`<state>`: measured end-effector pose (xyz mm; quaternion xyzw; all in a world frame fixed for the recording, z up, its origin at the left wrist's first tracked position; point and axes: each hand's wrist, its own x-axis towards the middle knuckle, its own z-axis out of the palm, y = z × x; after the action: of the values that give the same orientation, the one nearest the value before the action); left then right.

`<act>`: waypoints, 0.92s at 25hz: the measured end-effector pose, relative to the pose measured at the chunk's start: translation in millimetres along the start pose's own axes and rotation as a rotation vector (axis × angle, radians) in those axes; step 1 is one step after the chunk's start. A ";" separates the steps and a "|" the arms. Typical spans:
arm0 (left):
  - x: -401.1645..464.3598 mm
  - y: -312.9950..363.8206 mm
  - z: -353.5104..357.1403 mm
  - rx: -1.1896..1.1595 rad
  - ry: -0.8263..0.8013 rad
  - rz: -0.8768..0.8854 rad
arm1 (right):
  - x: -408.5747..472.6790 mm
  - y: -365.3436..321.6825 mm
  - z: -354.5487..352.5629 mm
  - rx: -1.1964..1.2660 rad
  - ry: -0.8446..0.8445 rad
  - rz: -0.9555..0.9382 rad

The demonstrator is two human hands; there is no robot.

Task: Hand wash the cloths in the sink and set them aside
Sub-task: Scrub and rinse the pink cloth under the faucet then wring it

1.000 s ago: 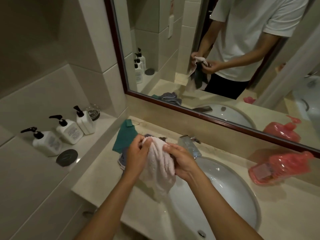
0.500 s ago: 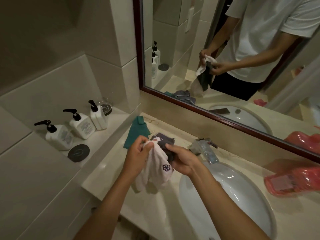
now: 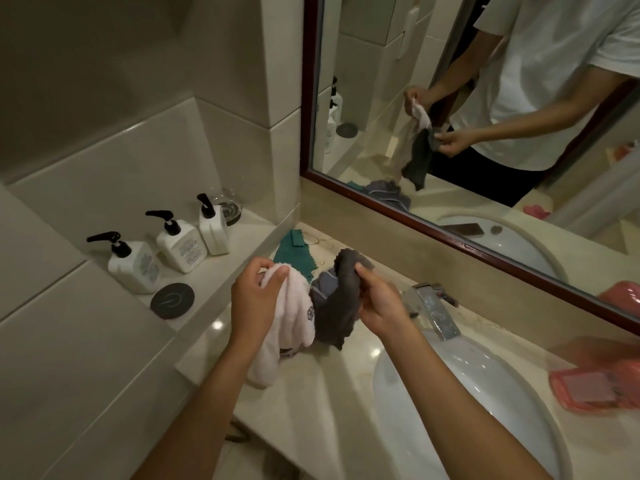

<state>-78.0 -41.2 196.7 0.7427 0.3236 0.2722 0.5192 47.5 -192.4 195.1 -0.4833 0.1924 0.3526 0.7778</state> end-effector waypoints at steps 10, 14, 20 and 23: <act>18.7 14.2 7.4 0.056 -0.125 0.005 | 12.7 23.9 15.3 -0.413 -0.155 -0.089; 14.2 35.1 27.6 0.008 -0.160 0.035 | -13.4 14.6 -4.5 -0.717 -0.291 -0.273; -8.5 90.7 65.6 -0.063 -0.306 0.179 | -63.9 -34.1 -52.3 -0.819 -0.161 -0.578; -26.2 116.9 92.1 0.004 -0.401 0.287 | -96.7 -66.8 -78.5 -0.782 -0.060 -0.685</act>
<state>-3.4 -145.3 276.9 0.8211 0.1061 0.1898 0.5277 34.3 -316.1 262.2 -0.7629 -0.1451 0.1371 0.6150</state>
